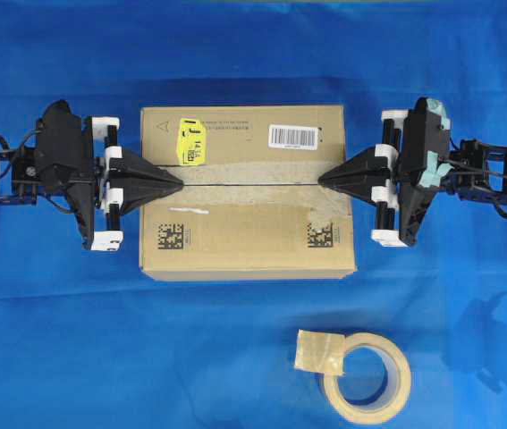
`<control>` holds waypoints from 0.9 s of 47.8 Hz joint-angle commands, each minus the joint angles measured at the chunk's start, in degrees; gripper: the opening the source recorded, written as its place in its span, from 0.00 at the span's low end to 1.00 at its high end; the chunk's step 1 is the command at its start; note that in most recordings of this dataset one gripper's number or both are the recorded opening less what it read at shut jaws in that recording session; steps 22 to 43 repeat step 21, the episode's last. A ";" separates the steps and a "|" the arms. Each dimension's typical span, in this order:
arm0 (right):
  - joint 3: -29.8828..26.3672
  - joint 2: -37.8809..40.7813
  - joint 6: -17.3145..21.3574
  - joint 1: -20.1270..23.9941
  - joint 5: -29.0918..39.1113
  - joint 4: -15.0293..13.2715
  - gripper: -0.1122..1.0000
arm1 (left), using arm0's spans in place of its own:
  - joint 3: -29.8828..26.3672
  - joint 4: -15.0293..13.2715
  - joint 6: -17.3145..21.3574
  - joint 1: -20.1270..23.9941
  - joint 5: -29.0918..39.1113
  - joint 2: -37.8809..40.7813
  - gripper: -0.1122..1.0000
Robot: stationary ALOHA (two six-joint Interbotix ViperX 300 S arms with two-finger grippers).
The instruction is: Close the cardboard box.
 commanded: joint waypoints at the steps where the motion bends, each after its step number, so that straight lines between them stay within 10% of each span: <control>1: -0.35 -0.35 0.09 -0.09 -0.18 0.09 0.10 | -0.62 -0.09 0.00 -0.26 0.00 -0.18 0.10; 43: -0.26 -0.35 0.09 -0.18 -0.18 0.09 0.10 | -0.44 -0.09 0.09 -0.26 0.09 -0.26 0.10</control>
